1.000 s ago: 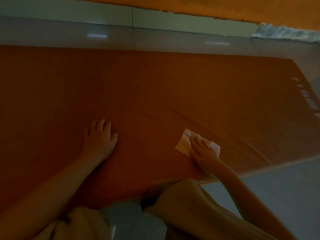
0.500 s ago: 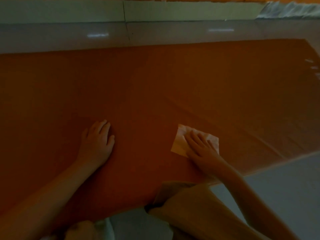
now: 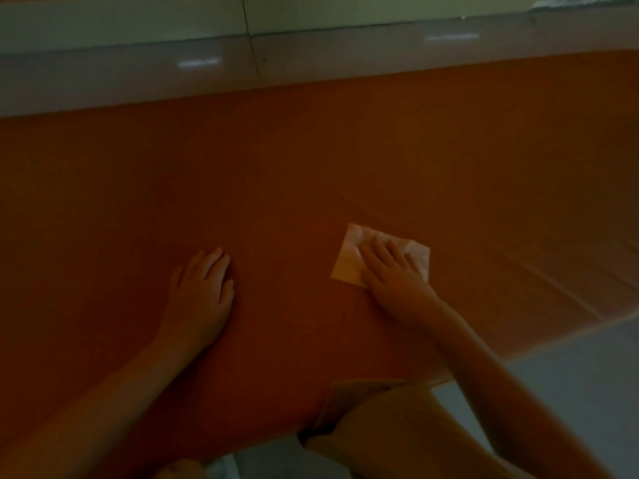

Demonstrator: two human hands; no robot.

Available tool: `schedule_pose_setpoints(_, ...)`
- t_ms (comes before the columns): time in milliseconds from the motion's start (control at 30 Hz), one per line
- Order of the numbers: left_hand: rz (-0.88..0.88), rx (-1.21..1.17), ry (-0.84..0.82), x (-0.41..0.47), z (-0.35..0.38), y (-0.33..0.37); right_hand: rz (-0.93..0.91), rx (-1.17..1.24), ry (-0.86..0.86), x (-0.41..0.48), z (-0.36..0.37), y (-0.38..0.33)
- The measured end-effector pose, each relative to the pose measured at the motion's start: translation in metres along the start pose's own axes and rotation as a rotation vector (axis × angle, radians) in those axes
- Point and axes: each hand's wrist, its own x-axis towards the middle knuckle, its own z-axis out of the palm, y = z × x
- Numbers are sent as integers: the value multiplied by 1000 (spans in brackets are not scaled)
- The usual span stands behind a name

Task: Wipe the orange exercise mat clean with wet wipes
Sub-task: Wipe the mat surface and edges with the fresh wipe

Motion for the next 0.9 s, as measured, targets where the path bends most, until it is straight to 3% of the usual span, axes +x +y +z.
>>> schedule_pose_setpoints(200, 12, 14, 7, -1, 2, -1, -244, 64, -26, -13, 6, -22)
schedule_pose_setpoints(433, 0, 16, -9, 2, 7, 0, 2, 128, -58, 13, 4, 34)
schedule_pose_setpoints(533, -7, 26, -13, 3, 8, 1, 63, 90, 8, 43, 2, 32)
schedule_pose_setpoints(733, -30, 80, -41, 1, 10, 0, -350, -5, -88, 15, 1, -14)
schedule_pose_setpoints(900, -39, 105, -94, 2, 7, 1, -263, -44, -152, 34, -4, 29)
